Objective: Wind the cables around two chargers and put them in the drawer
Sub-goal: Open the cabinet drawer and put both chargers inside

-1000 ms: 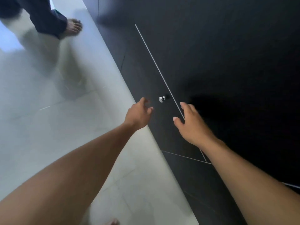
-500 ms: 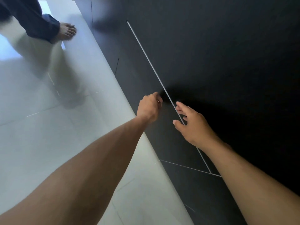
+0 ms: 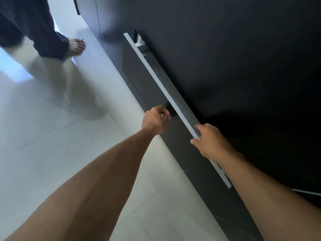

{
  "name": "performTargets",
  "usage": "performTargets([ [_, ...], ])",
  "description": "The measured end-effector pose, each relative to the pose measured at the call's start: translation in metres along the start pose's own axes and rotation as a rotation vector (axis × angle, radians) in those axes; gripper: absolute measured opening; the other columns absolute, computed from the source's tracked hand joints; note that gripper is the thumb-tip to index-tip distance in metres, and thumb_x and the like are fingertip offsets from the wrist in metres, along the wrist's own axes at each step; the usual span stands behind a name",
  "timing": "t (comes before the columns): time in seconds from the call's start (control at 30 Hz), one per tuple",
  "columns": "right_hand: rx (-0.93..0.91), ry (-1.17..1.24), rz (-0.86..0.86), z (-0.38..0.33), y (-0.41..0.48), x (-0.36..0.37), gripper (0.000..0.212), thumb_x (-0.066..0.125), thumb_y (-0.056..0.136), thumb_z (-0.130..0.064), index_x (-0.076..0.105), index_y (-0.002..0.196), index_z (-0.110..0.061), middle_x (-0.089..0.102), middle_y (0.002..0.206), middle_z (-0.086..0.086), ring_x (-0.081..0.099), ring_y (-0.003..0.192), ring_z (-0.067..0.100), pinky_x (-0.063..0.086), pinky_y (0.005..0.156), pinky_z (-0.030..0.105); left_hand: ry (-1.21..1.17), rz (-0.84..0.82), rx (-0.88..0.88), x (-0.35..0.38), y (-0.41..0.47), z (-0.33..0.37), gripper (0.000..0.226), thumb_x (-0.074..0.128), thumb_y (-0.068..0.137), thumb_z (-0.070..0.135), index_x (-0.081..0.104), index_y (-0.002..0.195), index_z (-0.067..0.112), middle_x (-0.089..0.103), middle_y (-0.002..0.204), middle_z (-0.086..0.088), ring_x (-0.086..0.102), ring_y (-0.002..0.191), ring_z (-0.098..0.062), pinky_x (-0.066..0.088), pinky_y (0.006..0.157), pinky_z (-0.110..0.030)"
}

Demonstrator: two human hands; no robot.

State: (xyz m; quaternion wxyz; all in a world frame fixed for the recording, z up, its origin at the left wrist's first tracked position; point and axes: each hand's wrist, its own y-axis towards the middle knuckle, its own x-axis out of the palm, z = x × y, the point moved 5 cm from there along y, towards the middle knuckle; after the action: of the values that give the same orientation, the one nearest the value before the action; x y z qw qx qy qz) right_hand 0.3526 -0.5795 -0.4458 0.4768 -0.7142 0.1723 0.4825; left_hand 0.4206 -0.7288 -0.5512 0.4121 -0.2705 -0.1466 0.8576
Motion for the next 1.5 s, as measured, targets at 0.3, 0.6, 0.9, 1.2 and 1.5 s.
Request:
performTargets([
  [0.3, -0.016, 0.071, -0.015, -0.027, -0.04, 0.041, 0.017, 0.061, 0.091, -0.013, 0.068, 0.106, -0.014, 0.07, 0.104, 0.005, 0.066, 0.091, 0.024, 0.056, 0.078, 0.029, -0.481, -0.113, -0.35, -0.053, -0.054, -0.053, 0.025, 0.063, 0.089, 0.001, 0.065, 0.072, 0.021, 0.07, 0.08, -0.003, 0.049, 0.07, -0.022, 0.038, 0.065, -0.029],
  [0.6, -0.061, 0.135, -0.149, -0.075, -0.088, 0.08, 0.013, 0.059, 0.084, -0.015, 0.069, 0.093, -0.016, 0.07, 0.095, 0.005, 0.064, 0.088, 0.03, 0.056, 0.079, 0.037, -0.422, -0.122, -0.492, -0.107, -0.108, -0.098, 0.018, 0.069, 0.086, 0.008, 0.066, 0.087, 0.026, 0.071, 0.081, 0.009, 0.065, 0.083, -0.014, 0.036, 0.075, -0.034],
  [0.9, -0.09, 0.191, -0.219, -0.114, -0.125, 0.116, 0.014, 0.06, 0.085, -0.015, 0.067, 0.097, -0.016, 0.069, 0.098, 0.004, 0.064, 0.09, 0.028, 0.055, 0.081, 0.036, -0.51, 0.096, -0.419, -0.141, -0.155, -0.138, 0.022, 0.074, 0.084, 0.01, 0.067, 0.104, 0.015, 0.07, 0.07, 0.012, 0.065, 0.07, -0.013, 0.041, 0.061, -0.021],
  [1.2, -0.122, 0.179, -0.225, -0.125, -0.156, 0.11, 0.015, 0.051, 0.093, -0.021, 0.052, 0.08, -0.013, 0.062, 0.096, 0.006, 0.057, 0.089, 0.031, 0.045, 0.071, 0.033, -0.039, 0.071, -0.328, -0.15, -0.17, -0.108, 0.034, 0.059, 0.093, 0.03, 0.056, 0.123, 0.015, 0.065, 0.112, -0.002, 0.066, 0.094, -0.024, 0.053, 0.073, -0.032],
  [1.5, -0.036, 0.362, -0.233, -0.118, -0.208, 0.001, 0.037, 0.042, 0.095, -0.033, 0.065, 0.089, -0.005, 0.069, 0.091, 0.011, 0.066, 0.087, 0.031, 0.056, 0.081, 0.044, 0.689, -0.138, 0.129, -0.171, -0.232, 0.018, 0.038, 0.037, 0.1, 0.034, 0.059, 0.083, 0.008, 0.061, 0.08, -0.01, 0.055, 0.075, -0.031, 0.043, 0.065, -0.033],
])
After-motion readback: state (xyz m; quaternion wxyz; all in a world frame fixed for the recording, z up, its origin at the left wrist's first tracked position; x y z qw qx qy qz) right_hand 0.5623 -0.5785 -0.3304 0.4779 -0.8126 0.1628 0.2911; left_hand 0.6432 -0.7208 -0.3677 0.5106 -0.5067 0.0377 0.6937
